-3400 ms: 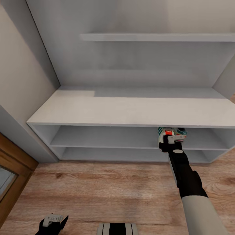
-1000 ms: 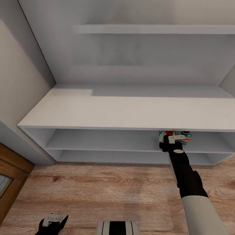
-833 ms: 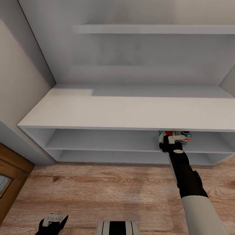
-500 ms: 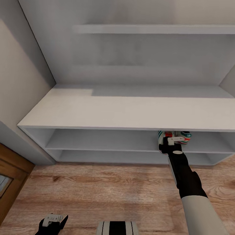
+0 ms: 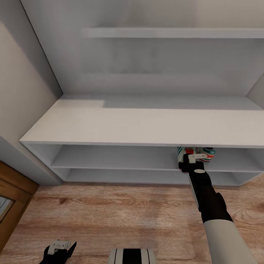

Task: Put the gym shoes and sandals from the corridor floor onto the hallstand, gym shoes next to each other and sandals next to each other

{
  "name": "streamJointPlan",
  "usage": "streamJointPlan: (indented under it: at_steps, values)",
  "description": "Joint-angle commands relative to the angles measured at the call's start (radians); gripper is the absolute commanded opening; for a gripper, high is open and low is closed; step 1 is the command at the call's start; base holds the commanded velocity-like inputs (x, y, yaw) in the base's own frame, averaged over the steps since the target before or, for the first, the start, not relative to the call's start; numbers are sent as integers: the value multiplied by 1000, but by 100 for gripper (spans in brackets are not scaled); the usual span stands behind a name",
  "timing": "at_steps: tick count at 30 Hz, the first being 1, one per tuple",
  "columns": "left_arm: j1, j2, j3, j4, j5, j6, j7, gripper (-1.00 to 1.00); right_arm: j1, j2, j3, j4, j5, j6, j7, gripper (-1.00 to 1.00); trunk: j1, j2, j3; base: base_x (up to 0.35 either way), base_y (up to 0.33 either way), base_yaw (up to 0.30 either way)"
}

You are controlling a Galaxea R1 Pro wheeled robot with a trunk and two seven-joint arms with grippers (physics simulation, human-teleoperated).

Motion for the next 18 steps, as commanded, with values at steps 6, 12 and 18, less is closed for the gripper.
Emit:
streamJointPlan:
  at_steps: [6, 12, 18]
  values:
    - [-1, 0, 9, 1, -8, -5, -5, 100, -1, 1, -1, -1, 2, 4, -2, -100, 0, 0, -1, 4, 0, 0]
    - [-1, 0, 9, 2, -8, -4, -5, 100, 0, 1, -1, -1, 2, 4, -2, -100, 0, 0, -1, 131, 0, 0]
    - [-1, 0, 9, 1, -8, -4, -5, 100, -1, 1, -1, -2, 2, 4, -1, -100, 0, 0, -1, 13, 0, 0]
